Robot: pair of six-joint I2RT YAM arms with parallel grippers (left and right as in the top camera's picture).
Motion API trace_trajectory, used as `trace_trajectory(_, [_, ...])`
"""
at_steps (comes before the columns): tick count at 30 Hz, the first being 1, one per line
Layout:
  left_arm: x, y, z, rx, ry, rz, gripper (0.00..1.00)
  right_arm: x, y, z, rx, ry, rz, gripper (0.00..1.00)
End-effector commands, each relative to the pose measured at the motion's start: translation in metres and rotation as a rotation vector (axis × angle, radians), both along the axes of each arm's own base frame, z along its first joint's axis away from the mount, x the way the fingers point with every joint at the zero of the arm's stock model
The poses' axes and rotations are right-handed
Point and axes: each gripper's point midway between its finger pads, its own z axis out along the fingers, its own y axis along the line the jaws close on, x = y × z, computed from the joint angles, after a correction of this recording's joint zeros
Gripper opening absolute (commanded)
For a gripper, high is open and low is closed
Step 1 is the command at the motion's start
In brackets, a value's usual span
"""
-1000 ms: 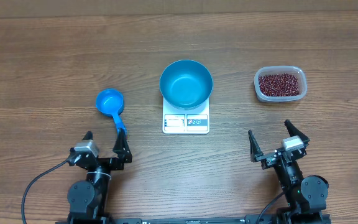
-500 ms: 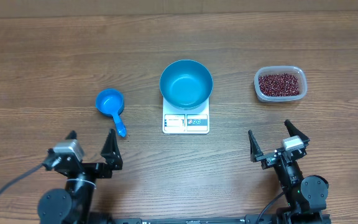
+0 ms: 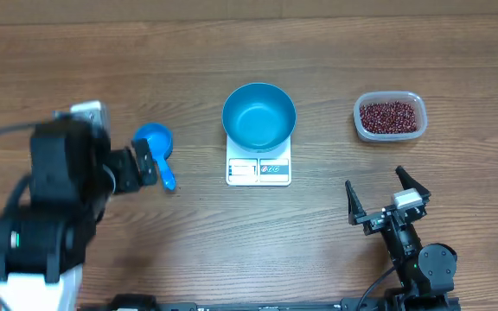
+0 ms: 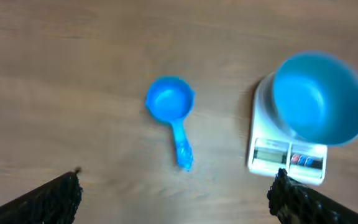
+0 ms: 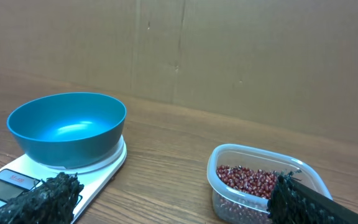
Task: Scoop item into bowl and weigh 150g on scale
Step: 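Move the left gripper over the blue scoop handle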
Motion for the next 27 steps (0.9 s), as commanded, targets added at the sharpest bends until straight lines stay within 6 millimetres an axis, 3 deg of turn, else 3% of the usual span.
trace_trajectory(1, [0.02,0.003,-0.005,0.029,0.094,0.004,0.99,0.0,0.001,-0.002,0.004,-0.001,0.005,1.0])
trace_trajectory(9, [0.034,-0.007,-0.044,-0.002,0.257,-0.026,1.0,0.0,0.002,-0.002,0.004,-0.001,0.006,1.0])
trace_trajectory(27, [0.042,-0.007,-0.044,0.001,0.244,-0.025,1.0,0.0,0.002,-0.002,0.004,-0.001,0.006,1.0])
